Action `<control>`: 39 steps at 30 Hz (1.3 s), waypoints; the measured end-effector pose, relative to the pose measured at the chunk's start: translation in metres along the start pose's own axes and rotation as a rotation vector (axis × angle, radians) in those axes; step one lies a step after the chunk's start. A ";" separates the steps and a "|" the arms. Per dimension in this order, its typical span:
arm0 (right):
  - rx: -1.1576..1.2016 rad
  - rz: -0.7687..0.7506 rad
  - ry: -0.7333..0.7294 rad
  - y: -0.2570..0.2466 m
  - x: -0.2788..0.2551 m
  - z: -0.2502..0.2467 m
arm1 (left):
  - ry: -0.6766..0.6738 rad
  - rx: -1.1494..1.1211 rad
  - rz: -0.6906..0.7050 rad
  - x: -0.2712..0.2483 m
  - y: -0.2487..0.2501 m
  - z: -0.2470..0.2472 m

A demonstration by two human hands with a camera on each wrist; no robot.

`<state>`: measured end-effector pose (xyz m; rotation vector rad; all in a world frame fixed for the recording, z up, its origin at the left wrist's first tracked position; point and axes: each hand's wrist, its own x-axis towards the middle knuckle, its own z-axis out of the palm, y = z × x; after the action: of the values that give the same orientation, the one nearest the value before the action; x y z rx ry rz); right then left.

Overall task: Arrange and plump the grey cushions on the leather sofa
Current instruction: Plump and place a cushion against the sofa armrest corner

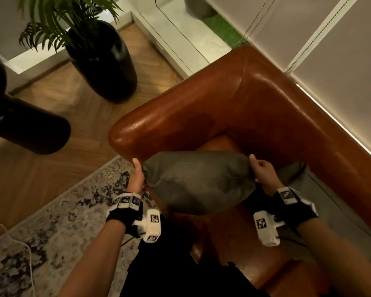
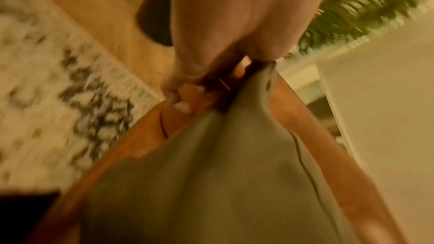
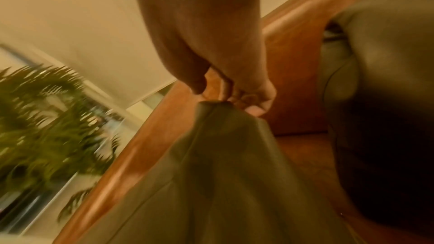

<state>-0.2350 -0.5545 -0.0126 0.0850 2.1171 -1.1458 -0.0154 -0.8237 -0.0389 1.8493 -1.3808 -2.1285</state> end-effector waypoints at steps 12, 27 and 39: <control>-0.396 -0.216 0.213 -0.003 0.007 -0.001 | 0.183 0.289 0.111 0.007 -0.003 -0.013; -0.643 -0.111 0.127 -0.014 0.004 0.015 | 0.069 0.758 0.367 -0.015 0.014 -0.002; -0.316 0.083 0.185 -0.017 0.002 0.022 | -0.042 0.881 0.330 0.015 0.020 -0.032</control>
<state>-0.2303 -0.5816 -0.0096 0.1344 2.4090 -0.7686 -0.0047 -0.8630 -0.0362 1.5386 -2.6933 -1.4945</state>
